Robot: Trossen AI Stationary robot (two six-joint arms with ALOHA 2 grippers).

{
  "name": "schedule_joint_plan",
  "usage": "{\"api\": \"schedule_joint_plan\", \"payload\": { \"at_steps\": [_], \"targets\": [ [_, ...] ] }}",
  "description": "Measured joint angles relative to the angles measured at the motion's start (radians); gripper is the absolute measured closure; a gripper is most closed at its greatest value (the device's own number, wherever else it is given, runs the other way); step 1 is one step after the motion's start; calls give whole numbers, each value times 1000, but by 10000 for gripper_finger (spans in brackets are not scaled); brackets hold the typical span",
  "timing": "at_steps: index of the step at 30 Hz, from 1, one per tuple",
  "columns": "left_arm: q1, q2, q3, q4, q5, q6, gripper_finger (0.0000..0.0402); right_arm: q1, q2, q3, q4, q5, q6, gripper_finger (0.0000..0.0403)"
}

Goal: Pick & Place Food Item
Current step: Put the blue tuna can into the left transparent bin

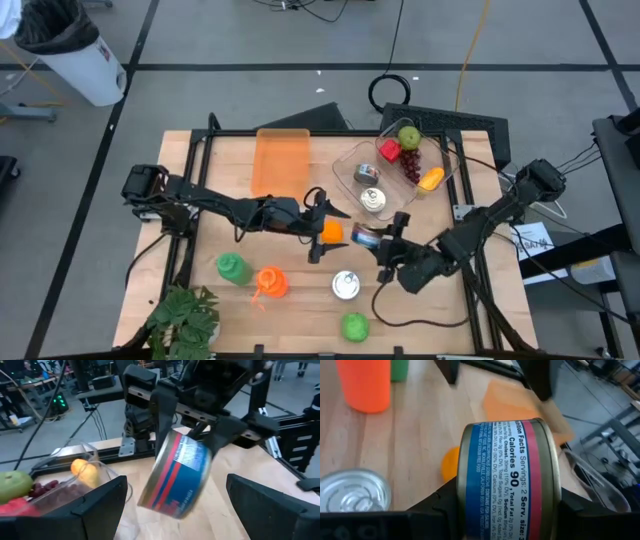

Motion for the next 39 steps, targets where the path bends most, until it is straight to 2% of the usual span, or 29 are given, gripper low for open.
{"api": "schedule_joint_plan", "payload": {
  "at_steps": [6, 8, 14, 20, 22, 25, 27, 30, 36, 39],
  "targets": [
    [5, 22, 6, -33, -44, 40, 50, -47, 0, 0, 136, -45, -152, 227],
    [8, 40, 13, -57, -19, 27, 50, -55, 0, 0, 158, -47, -180, 227],
    [9, 107, 113, -58, 25, 70, 50, -85, 0, 0, 163, -120, -189, 227],
    [21, 104, 173, -189, 37, 97, 56, -86, 0, 0, 217, -123, -222, 227],
    [20, 106, 173, -191, 64, 114, 76, -86, 0, 0, 258, -125, -245, 227],
    [20, 107, 173, -174, 98, 142, 134, -91, -2, 1, 284, -146, -246, 227],
    [20, 107, 171, -176, 99, 164, 179, -92, -2, 1, 285, -161, -240, 226],
    [18, 107, 171, -188, 87, 191, 219, -92, -3, 1, 305, -167, -198, 226],
    [10, 105, 171, -208, 63, 175, 221, -104, -1, 1, 302, -203, -137, 222],
    [11, 94, 171, -209, 60, 179, 221, -97, -26, 1, 269, -196, -139, 150]
  ]
}}
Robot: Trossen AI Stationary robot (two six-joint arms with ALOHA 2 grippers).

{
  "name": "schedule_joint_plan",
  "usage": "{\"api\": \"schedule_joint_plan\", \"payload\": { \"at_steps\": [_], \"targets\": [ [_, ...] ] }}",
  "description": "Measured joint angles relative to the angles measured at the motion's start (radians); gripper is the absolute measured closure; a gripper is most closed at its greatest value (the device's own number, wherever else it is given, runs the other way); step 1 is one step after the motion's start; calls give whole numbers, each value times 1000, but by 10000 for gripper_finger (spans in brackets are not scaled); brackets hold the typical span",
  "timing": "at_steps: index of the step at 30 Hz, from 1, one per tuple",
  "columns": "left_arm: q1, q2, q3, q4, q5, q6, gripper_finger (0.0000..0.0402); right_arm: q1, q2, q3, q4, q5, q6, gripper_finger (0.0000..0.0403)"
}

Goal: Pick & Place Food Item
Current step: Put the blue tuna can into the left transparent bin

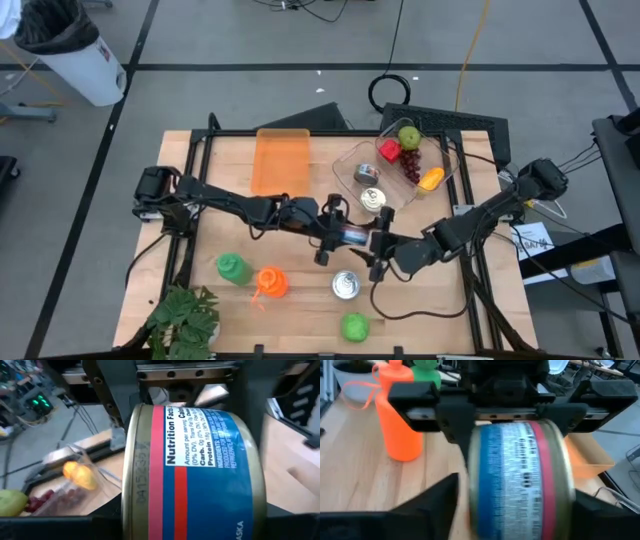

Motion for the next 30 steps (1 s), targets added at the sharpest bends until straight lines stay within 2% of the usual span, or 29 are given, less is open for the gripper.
{"api": "schedule_joint_plan", "payload": {
  "at_steps": [2, 5, 8, 11, 14, 22, 30],
  "targets": [
    [0, -4, 1, 7, -20, -3, 222, 6, -37, 0, -44, 28, 41, 101],
    [0, -5, 2, 6, -53, 18, 222, 18, -104, 0, -120, 32, 113, 59],
    [2, -5, 2, -10, -117, 41, 222, 36, -168, -4, -236, 58, 195, 47],
    [10, -5, 2, -11, -155, 53, 222, 61, -234, -53, -261, 124, 238, 50],
    [20, -5, 2, -1, -157, 68, 222, 77, -301, -131, -210, 159, 241, 60],
    [56, -5, 2, 6, -152, 74, 222, 78, -448, -376, 75, 155, 214, 65],
    [74, -5, 2, 8, -150, 74, 222, 78, -530, -517, 300, 155, 135, 65]
  ]
}}
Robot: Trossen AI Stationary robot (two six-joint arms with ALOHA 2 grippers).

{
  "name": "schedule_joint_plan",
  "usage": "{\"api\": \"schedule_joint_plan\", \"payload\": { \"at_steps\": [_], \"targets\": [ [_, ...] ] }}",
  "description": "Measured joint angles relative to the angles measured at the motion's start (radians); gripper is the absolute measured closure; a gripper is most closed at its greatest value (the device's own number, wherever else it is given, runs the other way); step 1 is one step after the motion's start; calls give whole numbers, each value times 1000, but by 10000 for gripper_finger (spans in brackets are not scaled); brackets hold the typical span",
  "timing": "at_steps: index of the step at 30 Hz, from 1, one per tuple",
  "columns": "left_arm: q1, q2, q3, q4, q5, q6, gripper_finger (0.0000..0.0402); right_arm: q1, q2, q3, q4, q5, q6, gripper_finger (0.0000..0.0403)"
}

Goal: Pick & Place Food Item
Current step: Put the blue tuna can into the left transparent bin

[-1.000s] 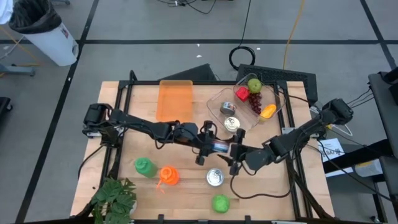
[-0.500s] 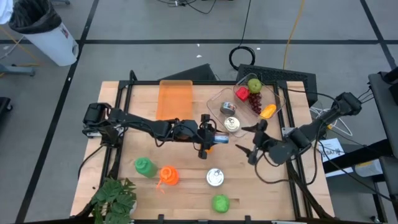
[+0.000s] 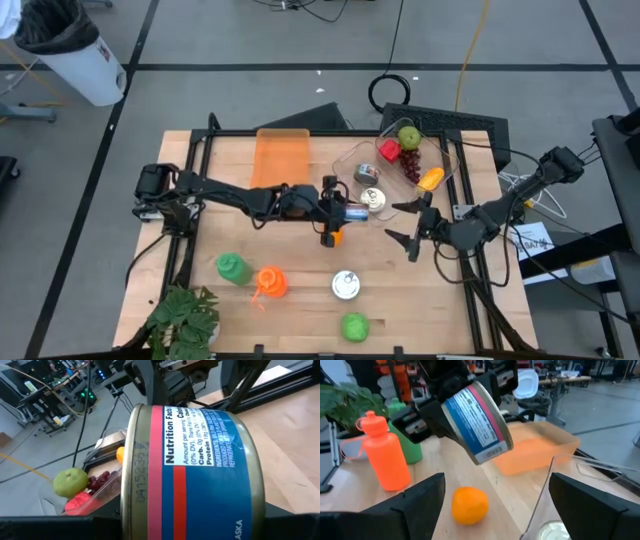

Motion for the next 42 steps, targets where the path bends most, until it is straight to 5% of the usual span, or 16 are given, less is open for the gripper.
{"api": "schedule_joint_plan", "payload": {
  "at_steps": [11, 20, 28, 42],
  "targets": [
    [54, 108, 7, 143, -4, 126, 222, 0, -9, -73, 157, -2, -74, 65],
    [80, 276, 162, 129, -74, 313, 222, 0, -7, -78, 176, -30, -104, 66],
    [86, 406, 267, 108, -219, 516, 221, 0, -7, -77, 174, -35, -112, 66],
    [101, 424, 278, 19, -269, 489, 210, 0, -7, -77, 173, -57, -114, 67]
  ]
}}
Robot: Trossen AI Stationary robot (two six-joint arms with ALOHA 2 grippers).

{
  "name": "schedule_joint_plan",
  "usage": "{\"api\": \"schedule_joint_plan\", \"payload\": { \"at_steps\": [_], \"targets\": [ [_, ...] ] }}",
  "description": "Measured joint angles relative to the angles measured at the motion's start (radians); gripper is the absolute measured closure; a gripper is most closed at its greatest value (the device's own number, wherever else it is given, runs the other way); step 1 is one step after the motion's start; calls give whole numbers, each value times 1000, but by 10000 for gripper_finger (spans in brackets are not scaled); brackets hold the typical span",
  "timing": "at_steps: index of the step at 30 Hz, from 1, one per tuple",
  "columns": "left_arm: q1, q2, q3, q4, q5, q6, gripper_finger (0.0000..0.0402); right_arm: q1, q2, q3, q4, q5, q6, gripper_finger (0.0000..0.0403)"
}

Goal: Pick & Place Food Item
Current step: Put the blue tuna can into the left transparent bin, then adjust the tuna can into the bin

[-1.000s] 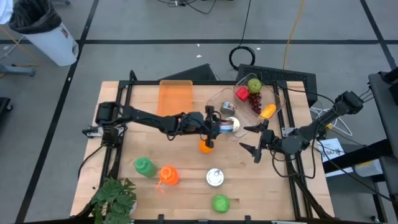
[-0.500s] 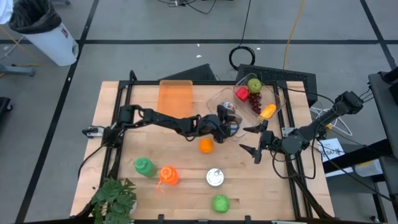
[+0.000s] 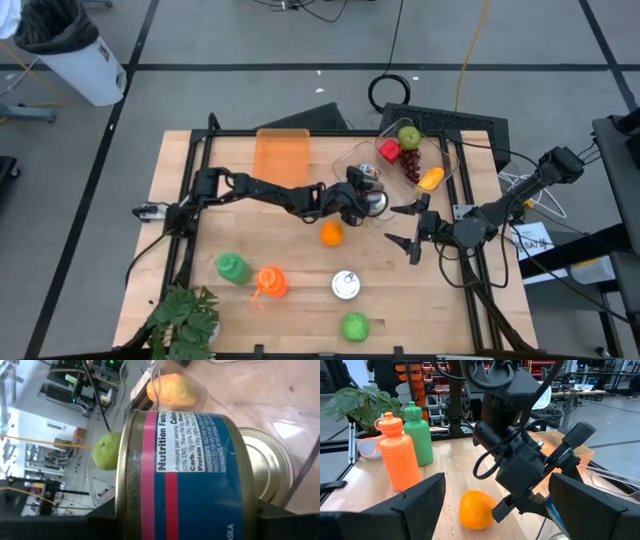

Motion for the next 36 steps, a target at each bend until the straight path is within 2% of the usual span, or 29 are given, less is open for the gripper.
{"api": "schedule_joint_plan", "payload": {
  "at_steps": [5, 14, 20, 31, 33, 36],
  "targets": [
    [0, 0, 1, -13, -28, -39, 197, 0, 0, 0, -1, 0, 3, 67],
    [-4, -2, 1, 14, -49, -51, 104, 0, 0, 0, -2, 0, 3, 67],
    [-24, -2, 1, 15, -73, -46, 67, 0, 0, 1, -4, 0, 0, 67],
    [-116, -4, 0, 5, -252, 50, 76, 0, 0, 1, -5, 0, 2, 67],
    [-133, -12, -2, 3, -293, 3, 80, 0, 0, 1, -6, 0, 3, 67],
    [-147, -60, -3, -19, -304, -152, 85, 0, 0, 1, -7, 1, 3, 67]
  ]
}}
